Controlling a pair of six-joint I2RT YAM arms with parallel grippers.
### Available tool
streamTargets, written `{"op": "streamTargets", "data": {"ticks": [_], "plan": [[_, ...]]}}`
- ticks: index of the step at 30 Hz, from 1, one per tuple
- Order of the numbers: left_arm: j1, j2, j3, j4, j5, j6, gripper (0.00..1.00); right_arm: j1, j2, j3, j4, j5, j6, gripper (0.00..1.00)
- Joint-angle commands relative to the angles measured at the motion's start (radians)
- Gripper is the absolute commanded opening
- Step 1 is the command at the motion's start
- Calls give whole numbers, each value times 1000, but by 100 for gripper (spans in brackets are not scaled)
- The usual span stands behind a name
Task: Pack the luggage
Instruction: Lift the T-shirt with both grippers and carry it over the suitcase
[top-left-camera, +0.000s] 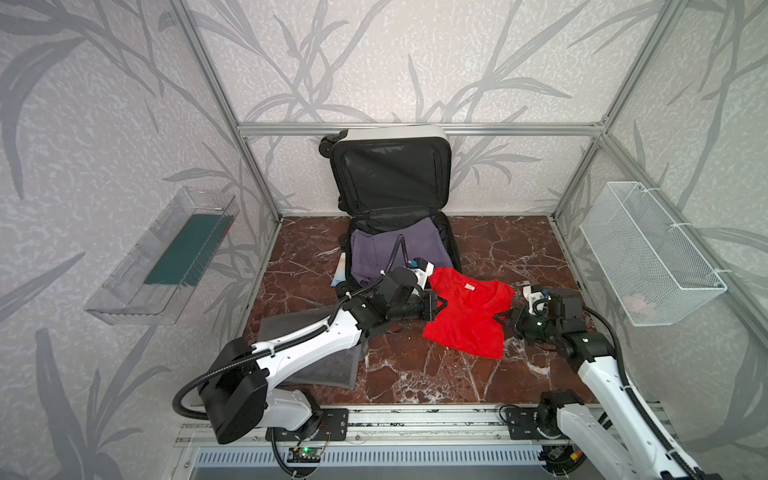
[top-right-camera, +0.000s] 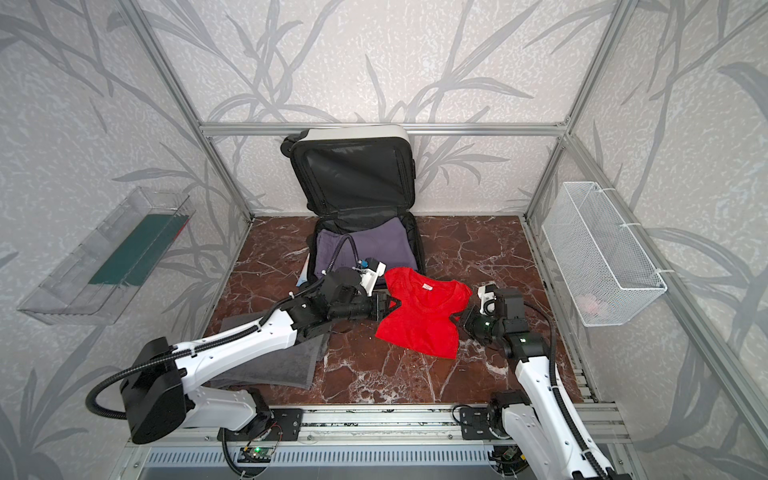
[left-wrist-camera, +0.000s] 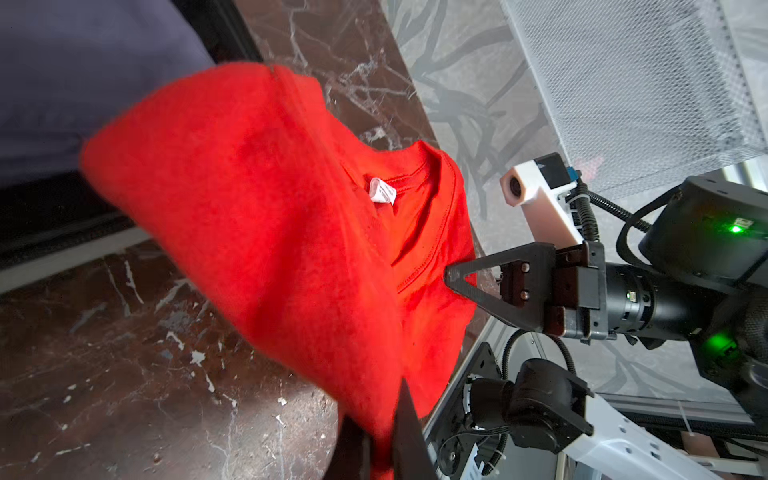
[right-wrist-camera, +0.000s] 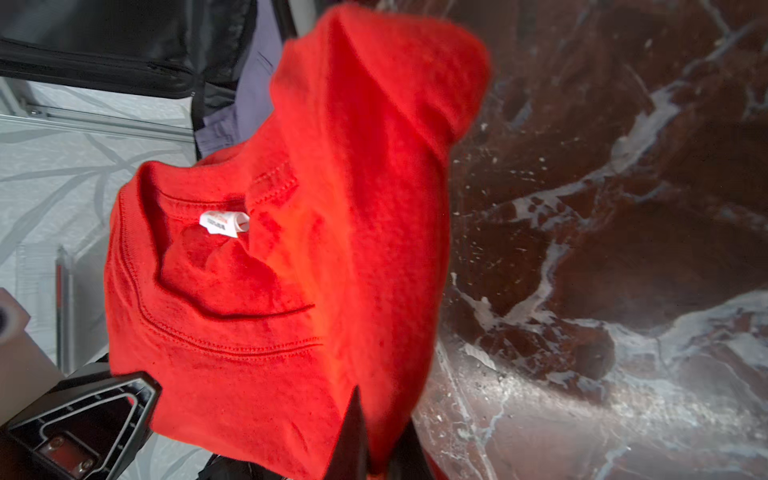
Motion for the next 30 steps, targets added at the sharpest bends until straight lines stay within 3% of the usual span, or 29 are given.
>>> {"op": "streamTargets", "data": {"ticks": [1, 6, 13, 21, 30], "plan": [[6, -36, 67, -93, -67, 67, 0, 1, 9, 96, -31, -25, 28, 0], [52, -38, 170, -178, -88, 140, 0, 1, 120, 236, 31, -42, 52, 0], [241, -17, 243, -200, -26, 162, 0, 66, 384, 459, 122, -8, 60, 0], [406, 69, 312, -228, -8, 234, 0, 224, 798, 828, 139, 78, 38, 0], [581, 194, 310, -202, 36, 260, 0, 287, 1223, 1250, 33, 79, 16, 0]]}}
